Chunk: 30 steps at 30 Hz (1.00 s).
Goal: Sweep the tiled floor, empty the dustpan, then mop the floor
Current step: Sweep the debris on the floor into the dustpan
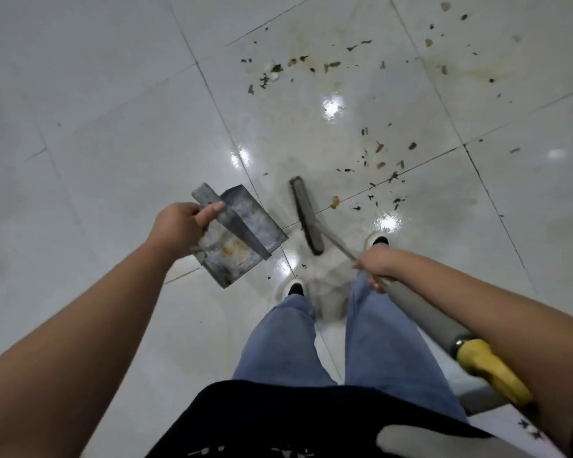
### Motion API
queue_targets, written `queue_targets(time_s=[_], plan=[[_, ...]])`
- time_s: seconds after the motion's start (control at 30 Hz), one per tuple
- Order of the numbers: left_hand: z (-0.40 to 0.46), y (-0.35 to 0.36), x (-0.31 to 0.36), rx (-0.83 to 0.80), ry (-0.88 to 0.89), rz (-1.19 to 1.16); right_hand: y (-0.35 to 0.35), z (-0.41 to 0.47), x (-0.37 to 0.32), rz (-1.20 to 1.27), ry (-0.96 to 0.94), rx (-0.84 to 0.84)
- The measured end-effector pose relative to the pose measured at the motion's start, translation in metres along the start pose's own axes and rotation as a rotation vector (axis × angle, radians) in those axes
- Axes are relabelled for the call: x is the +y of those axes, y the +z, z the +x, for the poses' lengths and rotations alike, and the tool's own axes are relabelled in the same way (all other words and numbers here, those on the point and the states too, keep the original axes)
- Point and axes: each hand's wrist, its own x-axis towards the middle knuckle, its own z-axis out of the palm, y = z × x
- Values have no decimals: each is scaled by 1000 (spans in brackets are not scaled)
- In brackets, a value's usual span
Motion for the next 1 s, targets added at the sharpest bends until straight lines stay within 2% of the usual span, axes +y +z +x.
queue_targets(time_s=[0.07, 0.27, 0.4, 0.57, 0.67, 0.77, 0.9, 1.0], plan=[[3, -2, 11, 21, -59, -7, -48, 4, 5, 3, -38, 54], [-21, 19, 37, 21, -201, -4, -200, 8, 16, 26, 24, 202], [-48, 38, 43, 20, -251, -21, -230, -5, 7, -132, 44, 213], [-101, 68, 24, -72, -246, 74, -162, -17, 11, -416, -39, 73], [-139, 86, 3, -29, -293, 4, -93, -16, 16, -492, -119, -63], [-183, 104, -28, 46, -398, -188, -16, -10, 18, -647, -168, -189], [-228, 132, -65, 46, -492, -331, 75, 5, 29, -716, -149, -225], [-253, 157, -97, -53, -491, -271, 127, 11, 44, -729, -102, -233]])
